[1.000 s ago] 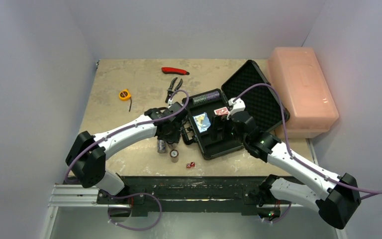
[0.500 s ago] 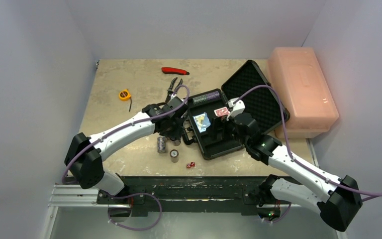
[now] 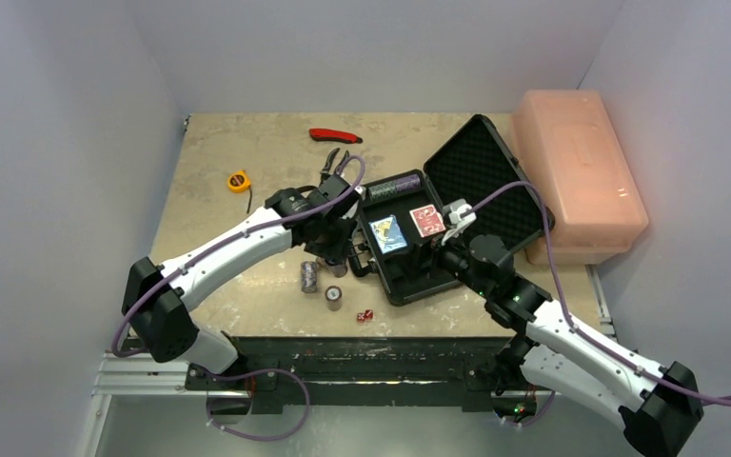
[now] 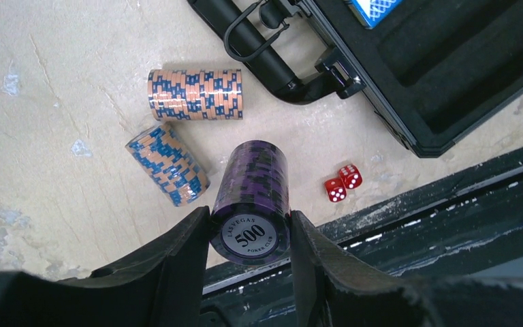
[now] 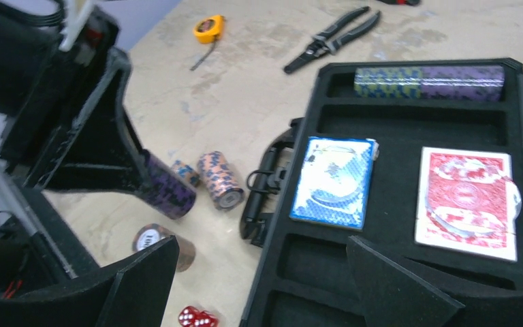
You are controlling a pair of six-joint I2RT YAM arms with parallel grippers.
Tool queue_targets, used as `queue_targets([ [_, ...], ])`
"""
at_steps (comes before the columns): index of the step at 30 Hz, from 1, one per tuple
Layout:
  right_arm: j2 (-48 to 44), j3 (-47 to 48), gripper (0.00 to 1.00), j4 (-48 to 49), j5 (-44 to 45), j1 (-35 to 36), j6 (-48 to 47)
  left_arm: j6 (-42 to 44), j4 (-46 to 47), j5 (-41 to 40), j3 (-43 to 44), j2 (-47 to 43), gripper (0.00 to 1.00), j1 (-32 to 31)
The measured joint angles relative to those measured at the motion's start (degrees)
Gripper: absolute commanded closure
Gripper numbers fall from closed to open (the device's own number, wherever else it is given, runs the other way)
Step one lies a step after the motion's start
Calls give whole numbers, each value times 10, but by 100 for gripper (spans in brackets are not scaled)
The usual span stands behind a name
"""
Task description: Pack up texas hold em set
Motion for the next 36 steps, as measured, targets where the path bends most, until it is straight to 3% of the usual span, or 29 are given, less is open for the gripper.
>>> queue_targets([
  [15, -37, -88, 1, 158, -134, 27, -21, 95, -111, 96, 113, 14, 100, 0],
  [26, -33, -138, 1, 245, -100, 101, -71, 155, -128, 139, 122, 45, 100, 6],
  [36, -2, -152, 1, 300, -51, 162, -141, 166, -86, 212, 97, 39, 100, 39],
])
